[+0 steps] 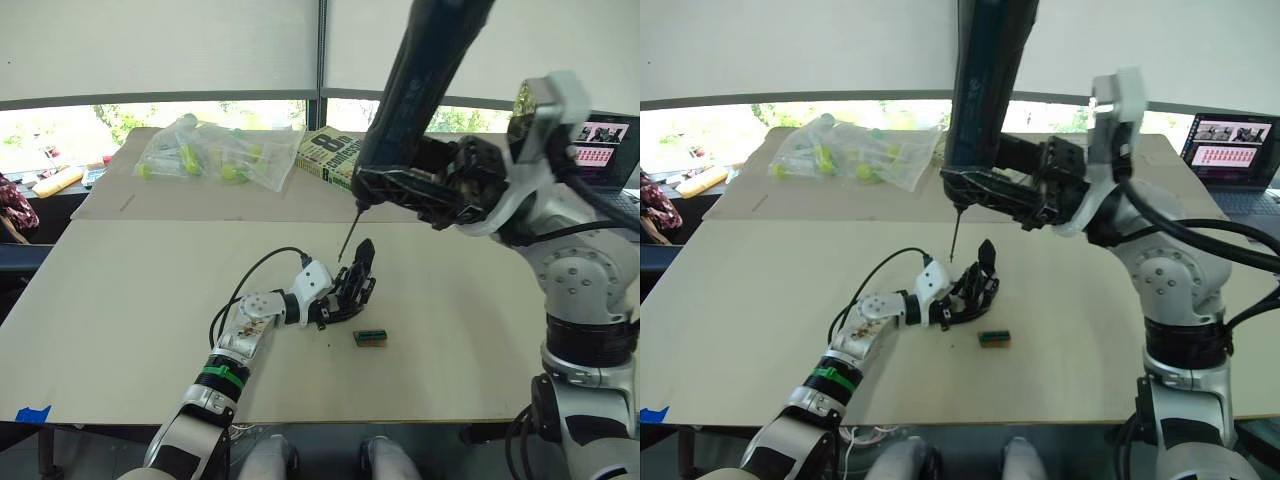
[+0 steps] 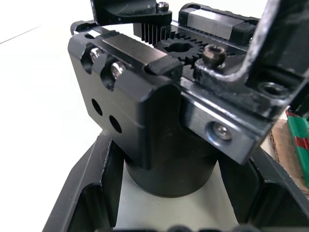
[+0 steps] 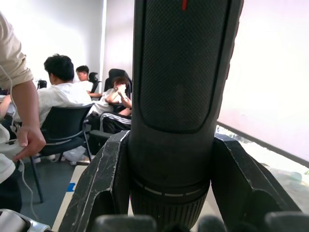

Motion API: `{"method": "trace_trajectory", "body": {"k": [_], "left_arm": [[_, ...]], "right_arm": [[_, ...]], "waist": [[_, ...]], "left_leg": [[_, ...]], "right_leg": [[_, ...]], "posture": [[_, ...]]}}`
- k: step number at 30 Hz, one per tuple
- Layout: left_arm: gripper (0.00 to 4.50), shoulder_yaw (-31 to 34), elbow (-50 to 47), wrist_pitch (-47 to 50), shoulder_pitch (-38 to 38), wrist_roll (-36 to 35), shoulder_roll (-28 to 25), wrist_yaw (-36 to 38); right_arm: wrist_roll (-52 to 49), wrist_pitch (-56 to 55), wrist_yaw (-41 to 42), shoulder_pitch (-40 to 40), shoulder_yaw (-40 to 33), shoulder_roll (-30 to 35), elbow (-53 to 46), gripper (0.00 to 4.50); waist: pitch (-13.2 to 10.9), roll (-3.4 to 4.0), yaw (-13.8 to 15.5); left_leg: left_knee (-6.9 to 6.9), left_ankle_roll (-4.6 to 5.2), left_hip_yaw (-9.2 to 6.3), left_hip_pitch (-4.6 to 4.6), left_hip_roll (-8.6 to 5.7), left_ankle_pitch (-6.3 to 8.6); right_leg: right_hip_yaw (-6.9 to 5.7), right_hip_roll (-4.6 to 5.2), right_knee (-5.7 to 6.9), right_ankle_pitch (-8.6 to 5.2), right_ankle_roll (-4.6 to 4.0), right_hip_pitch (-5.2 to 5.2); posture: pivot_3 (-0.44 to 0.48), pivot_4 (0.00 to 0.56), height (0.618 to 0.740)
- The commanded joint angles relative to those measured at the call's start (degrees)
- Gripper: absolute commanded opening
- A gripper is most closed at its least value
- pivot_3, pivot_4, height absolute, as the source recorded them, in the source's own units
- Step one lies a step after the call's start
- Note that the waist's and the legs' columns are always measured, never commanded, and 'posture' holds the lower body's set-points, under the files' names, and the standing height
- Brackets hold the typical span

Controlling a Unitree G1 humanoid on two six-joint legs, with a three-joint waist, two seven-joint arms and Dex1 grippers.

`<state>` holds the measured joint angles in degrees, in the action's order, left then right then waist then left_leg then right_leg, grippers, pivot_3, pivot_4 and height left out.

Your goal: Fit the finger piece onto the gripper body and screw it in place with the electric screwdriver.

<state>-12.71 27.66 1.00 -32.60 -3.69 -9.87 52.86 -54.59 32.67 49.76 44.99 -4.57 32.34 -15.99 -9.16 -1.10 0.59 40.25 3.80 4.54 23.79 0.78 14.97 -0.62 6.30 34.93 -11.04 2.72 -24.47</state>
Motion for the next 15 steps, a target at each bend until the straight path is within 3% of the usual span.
{"method": "trace_trajectory", "body": {"k": [1, 15], "left_arm": [[2.30, -1.0, 1.0, 0.4, 1.1, 0.2, -0.2, 0.8], [2.30, -1.1, 1.3, 0.6, 1.3, 0.3, -0.4, 0.8]], "right_arm": [[2.6, -2.9, 1.3, 1.4, -0.6, -0.6, -0.5, 1.95], [11.3, -7.3, 6.2, -1.8, 1.4, -4.2, 3.2, 1.95]], "waist": [[0.0, 0.00, 0.0], [0.0, 0.00, 0.0]], "left_leg": [[0.00, 0.00, 0.00, 0.00, 0.00, 0.00], [0.00, 0.00, 0.00, -0.01, 0.00, 0.00]], "right_leg": [[-0.01, 0.00, 0.00, 0.00, 0.00, 0.00], [-0.07, -0.02, 0.02, 0.00, 0.00, 0.01]], "posture": [[0.000, 0.150, 0.740], [0.000, 0.150, 0.740]]}}
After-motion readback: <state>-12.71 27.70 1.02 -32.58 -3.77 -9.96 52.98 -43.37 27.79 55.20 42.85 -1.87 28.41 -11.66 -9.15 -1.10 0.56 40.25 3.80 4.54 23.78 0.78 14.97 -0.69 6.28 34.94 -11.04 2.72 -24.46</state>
